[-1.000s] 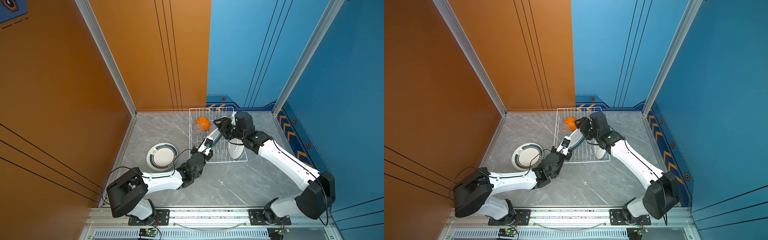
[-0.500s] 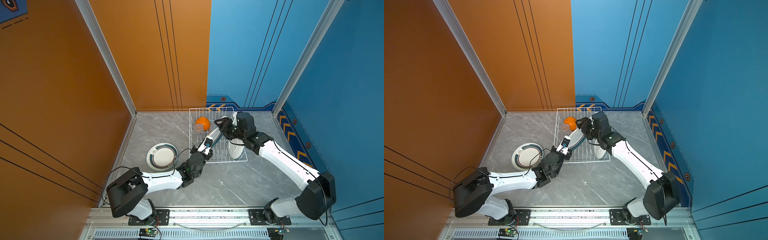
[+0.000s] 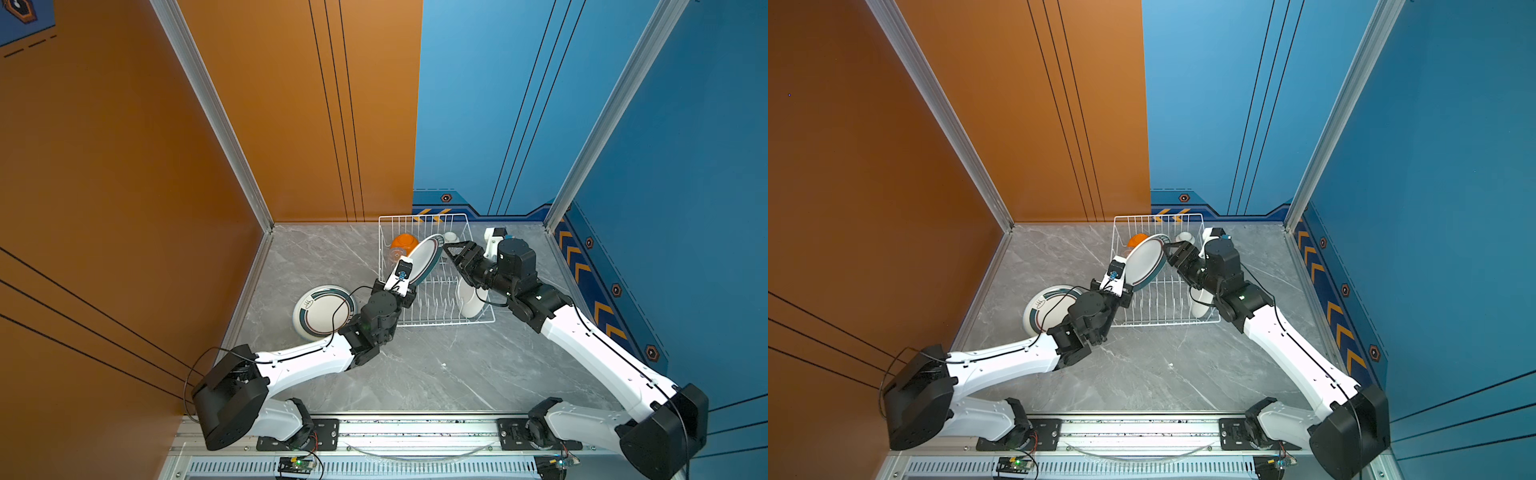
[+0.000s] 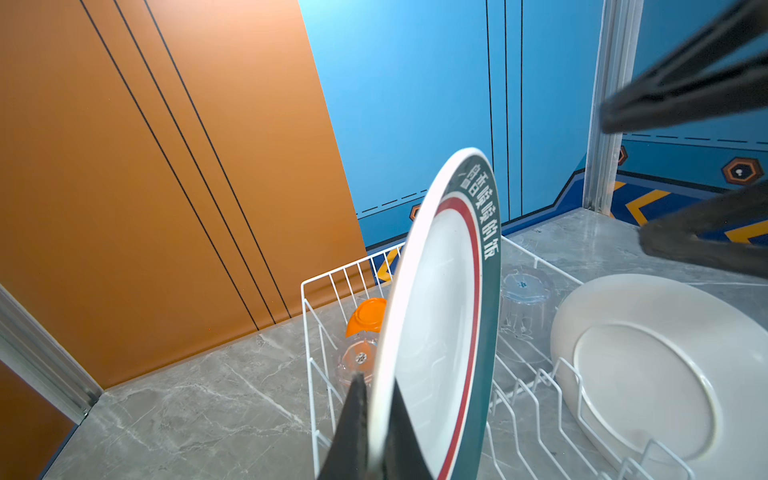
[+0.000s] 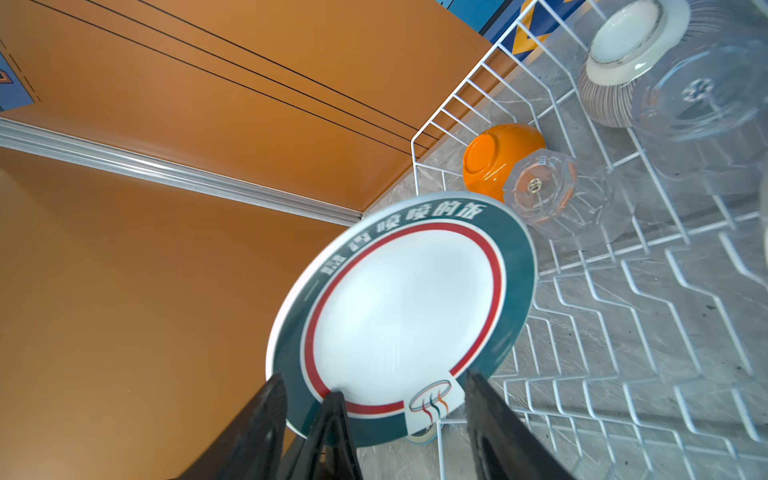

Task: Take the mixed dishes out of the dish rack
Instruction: 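Lift the plate out with the left gripper while the right gripper opens and withdraws, then carry the green-rimmed plate to the plate stack with the left gripper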

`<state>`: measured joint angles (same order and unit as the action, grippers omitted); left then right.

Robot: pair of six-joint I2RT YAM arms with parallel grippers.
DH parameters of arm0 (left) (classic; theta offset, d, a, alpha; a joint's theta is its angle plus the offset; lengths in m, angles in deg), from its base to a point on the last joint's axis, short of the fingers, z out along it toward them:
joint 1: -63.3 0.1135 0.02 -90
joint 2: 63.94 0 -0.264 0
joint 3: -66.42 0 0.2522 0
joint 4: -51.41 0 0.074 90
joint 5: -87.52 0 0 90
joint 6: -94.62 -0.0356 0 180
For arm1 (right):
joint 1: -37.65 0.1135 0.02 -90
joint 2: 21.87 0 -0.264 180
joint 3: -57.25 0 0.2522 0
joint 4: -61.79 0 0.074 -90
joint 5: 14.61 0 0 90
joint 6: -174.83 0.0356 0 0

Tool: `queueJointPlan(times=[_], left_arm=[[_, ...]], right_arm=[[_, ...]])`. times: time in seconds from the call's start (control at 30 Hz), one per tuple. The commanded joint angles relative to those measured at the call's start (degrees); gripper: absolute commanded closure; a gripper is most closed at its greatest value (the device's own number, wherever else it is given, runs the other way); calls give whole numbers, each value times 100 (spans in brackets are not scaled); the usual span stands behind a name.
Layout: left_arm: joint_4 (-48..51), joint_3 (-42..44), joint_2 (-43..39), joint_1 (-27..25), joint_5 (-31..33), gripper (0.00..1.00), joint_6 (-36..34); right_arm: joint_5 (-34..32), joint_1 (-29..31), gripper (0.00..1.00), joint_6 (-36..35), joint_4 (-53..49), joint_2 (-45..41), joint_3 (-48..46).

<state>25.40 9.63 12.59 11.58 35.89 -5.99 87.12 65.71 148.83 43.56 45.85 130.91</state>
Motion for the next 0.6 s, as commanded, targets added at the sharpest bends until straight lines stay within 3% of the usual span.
queueJointPlan(times=[0.0, 0.2, 0.33, 0.57], left_arm=[[270, -159, -435, 132, -148, 100, 404], [1093, 95, -1231, 409, -310, 100, 1126], [1810, 403, -2093, 510, 21, 100, 1737], [3815, 631, -3816, 1261, -197, 100, 3074]], right_arm=[[-207, -37, 31, -281, -1, -359, -269], [-505, 106, 30, -509, -154, -962, -881], [-441, 261, 30, -586, -115, -1270, -1378], [-952, 1013, 28, -930, -326, -1695, -1688]])
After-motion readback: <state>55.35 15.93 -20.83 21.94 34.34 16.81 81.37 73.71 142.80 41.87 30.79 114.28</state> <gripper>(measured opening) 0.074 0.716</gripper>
